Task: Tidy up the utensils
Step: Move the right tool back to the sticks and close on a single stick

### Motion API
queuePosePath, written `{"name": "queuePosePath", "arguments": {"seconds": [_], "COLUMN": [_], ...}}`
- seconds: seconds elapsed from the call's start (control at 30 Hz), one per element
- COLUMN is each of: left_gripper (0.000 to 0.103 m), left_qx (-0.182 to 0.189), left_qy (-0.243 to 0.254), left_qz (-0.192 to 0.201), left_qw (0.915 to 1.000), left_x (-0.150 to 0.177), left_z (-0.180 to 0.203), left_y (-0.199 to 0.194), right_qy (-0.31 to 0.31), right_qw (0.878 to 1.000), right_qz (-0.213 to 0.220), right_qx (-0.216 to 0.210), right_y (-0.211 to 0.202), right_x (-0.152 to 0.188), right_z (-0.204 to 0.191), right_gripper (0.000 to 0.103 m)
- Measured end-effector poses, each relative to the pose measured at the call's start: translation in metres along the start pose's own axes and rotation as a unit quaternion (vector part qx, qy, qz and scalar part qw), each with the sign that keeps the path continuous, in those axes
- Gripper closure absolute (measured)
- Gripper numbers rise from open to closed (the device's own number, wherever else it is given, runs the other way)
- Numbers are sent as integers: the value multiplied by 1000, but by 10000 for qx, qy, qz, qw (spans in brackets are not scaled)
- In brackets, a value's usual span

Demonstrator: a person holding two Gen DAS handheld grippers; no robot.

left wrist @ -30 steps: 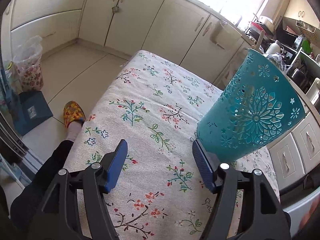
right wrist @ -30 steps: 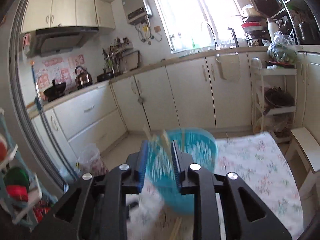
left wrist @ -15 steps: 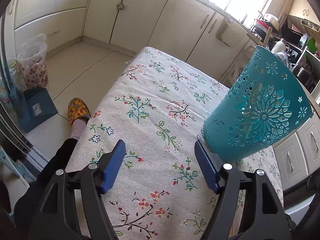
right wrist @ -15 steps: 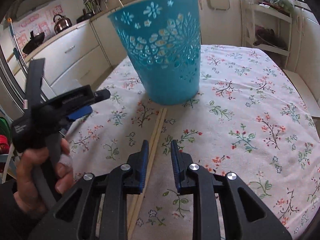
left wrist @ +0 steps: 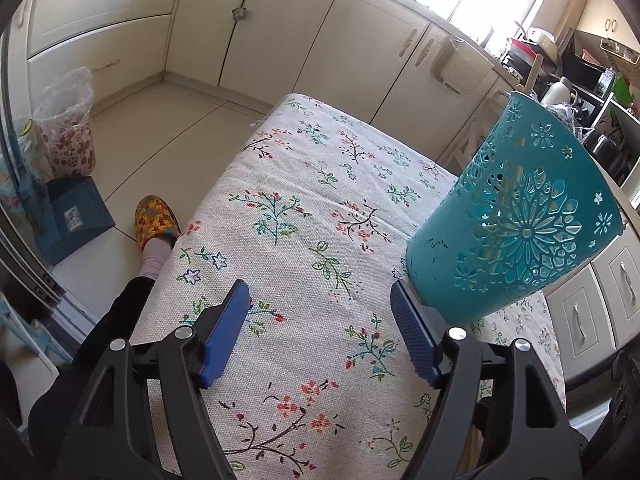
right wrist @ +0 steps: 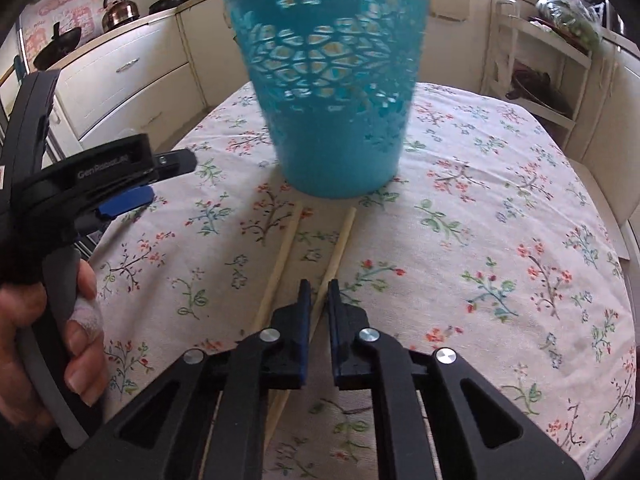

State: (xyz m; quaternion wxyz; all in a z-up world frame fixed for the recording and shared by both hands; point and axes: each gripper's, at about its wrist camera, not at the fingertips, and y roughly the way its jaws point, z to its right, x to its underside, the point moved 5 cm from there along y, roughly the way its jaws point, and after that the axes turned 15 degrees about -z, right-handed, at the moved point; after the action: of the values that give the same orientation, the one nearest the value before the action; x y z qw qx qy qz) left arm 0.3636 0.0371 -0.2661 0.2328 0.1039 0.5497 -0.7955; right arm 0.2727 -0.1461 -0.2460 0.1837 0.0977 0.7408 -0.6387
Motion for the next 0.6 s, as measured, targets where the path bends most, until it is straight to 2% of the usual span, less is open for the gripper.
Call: {"name": "queuePosePath", "arguments": {"seconds": [0.17, 0.3, 0.6], "left_gripper": [33, 33, 30], "left_qx": [-35, -36, -282], "left_qy": [30, 27, 142], "left_qz": [-14, -14, -71], "left_qw": [10000, 10000, 9995], "left_x": [0, 1, 4], "left_z": [1, 2, 6], "left_y": [0, 0, 0], "right_qy": [393, 570, 395], "right_qw": [9991, 9979, 9983], "right_qz": [129, 315, 408], "right_qx": [128, 42, 92], "right_y": [-9, -15, -17], "right_x": [13, 22, 27], "right_z": [37, 60, 54], "right_gripper": [96, 98, 96]}}
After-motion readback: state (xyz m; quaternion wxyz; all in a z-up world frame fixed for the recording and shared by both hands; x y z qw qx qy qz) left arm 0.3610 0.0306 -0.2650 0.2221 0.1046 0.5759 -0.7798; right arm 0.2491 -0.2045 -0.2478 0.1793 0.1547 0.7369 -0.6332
